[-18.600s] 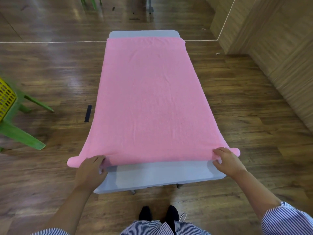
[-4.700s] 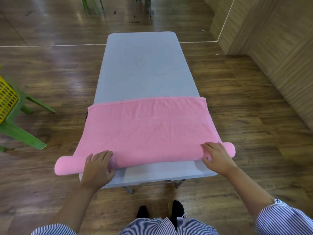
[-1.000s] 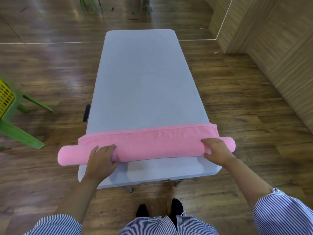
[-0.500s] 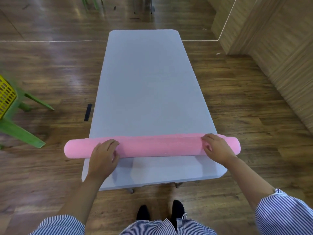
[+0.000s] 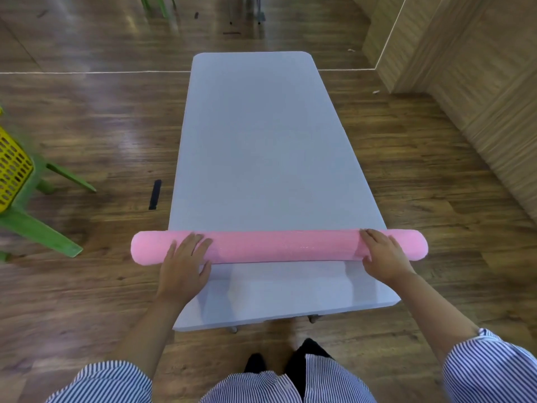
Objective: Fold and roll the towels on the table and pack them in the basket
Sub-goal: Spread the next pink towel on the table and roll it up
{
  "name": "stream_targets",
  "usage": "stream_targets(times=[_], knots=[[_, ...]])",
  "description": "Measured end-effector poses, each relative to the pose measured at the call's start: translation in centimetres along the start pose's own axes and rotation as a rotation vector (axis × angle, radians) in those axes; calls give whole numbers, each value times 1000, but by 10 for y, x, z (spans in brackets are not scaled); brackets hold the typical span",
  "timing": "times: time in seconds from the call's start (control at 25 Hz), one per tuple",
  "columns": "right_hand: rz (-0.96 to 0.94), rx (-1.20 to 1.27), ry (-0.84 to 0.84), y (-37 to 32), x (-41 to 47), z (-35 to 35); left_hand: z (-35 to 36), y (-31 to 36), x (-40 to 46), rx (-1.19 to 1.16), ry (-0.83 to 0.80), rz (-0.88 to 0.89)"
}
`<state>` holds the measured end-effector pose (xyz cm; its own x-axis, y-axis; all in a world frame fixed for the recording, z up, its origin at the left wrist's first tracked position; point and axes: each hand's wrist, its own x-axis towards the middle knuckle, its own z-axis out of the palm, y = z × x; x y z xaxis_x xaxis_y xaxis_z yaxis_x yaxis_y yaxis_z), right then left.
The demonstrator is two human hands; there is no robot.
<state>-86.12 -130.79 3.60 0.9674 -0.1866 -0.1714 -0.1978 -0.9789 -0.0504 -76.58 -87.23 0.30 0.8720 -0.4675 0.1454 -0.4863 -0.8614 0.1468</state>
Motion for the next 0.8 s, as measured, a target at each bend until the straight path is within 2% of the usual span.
stream_targets(times=[0.12, 0.24, 0.36, 0.48, 0.56, 0.68, 0.72, 0.8], knots=[[3, -37, -32, 1, 6, 5, 3, -18, 3, 12, -62, 76], [-18, -7, 52, 6, 32, 5, 7, -26, 23, -16, 29, 13], [-157, 27, 104, 11, 66, 0, 8, -26, 56, -21, 123, 84], [-253, 41, 104, 5, 104, -11, 5, -21, 99, -49, 125, 134], [-358, 52, 186, -7, 137, -15, 7, -4, 132, -83, 135, 174], [-561, 82, 224, -39, 168, -16, 13, 28, 171, -45, 168, 313], [-510, 164, 219, -51, 173, -20, 16, 34, 178, -49, 167, 306], [-218, 290, 117, -65, 170, -24, 20, 36, 179, -58, 152, 246]])
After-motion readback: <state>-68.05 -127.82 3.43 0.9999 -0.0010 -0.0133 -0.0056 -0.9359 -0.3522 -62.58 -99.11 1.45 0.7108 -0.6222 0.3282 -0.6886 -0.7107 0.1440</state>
